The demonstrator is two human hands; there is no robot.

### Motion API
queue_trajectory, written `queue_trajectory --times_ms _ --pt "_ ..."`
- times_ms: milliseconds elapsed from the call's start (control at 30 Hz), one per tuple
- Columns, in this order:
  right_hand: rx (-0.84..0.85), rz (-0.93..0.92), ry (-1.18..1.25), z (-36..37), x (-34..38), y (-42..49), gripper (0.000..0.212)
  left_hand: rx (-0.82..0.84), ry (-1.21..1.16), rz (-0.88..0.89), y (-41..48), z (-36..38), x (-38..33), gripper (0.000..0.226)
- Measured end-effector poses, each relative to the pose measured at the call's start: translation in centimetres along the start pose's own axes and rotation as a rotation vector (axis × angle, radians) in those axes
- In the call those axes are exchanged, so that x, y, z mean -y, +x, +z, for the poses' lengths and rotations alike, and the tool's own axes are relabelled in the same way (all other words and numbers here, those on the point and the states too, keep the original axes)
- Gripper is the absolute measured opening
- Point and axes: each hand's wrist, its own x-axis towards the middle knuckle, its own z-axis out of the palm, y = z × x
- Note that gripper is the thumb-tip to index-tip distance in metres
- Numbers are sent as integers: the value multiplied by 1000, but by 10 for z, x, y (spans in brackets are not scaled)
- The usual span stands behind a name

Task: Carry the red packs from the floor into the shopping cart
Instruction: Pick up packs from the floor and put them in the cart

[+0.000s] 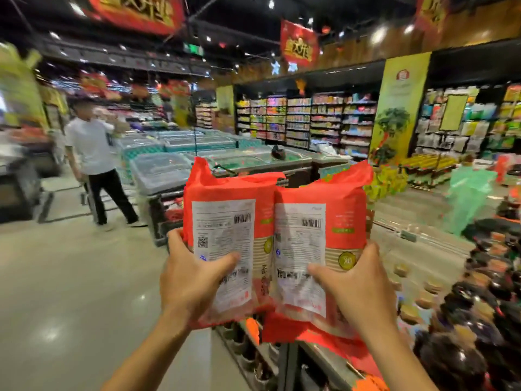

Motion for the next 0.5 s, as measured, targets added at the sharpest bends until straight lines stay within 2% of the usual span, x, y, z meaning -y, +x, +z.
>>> queue_trajectory --times_ms 233,500 --pt "138 -114 65 81 54 15 68 -141 16 -50 50 -60 39 70" --pt "172 -180 55 157 106 44 70 -196 -9 -32 118 -91 68 78"
